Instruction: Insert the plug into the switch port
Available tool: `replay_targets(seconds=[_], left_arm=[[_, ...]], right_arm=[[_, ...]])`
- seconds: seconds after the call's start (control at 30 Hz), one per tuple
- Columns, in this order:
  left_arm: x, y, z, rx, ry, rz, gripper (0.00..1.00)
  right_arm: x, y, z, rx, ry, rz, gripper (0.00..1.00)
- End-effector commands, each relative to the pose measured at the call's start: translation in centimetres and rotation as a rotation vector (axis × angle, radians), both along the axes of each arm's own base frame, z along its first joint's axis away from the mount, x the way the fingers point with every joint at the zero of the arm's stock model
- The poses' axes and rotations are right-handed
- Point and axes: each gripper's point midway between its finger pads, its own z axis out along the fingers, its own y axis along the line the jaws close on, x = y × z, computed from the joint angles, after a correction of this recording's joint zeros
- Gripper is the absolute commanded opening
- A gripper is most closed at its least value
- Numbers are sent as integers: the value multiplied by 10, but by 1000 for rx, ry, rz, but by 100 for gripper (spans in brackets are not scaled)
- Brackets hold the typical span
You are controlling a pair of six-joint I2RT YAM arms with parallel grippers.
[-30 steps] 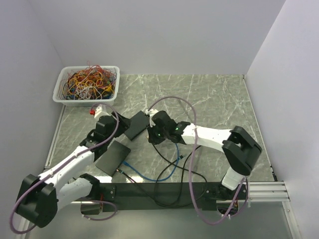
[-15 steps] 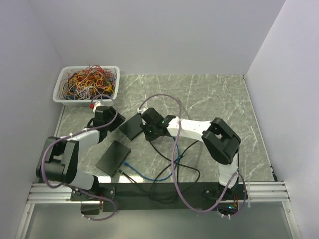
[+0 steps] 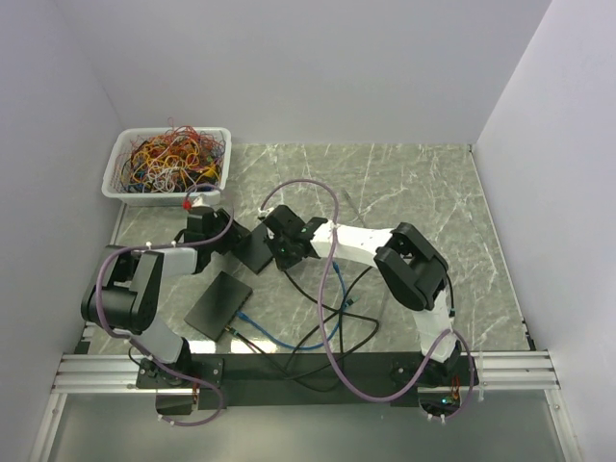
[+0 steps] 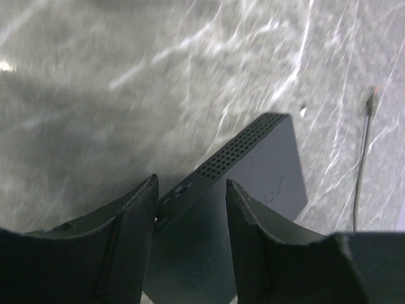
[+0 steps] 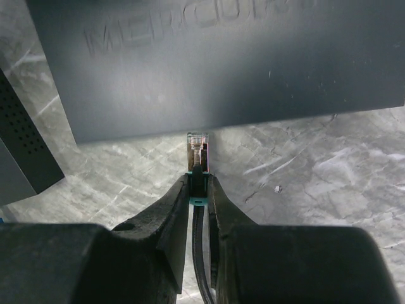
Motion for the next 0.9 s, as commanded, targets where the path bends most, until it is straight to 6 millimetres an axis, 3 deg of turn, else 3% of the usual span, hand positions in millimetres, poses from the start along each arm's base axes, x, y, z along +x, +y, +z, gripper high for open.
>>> replay_targets(seconds=[0.0,0.33,0.87], left_arm=[[-10,-12,10,-65,-32,-41,52],[-24,-12,3,-41,-4,-47,51],[8,-11,9,53,-15,-88,52]], right_arm=[[10,11,9,11,-29,1,0],[11,15,8,15,-20,4,0],[19,22,24,24,-45,-1,0]])
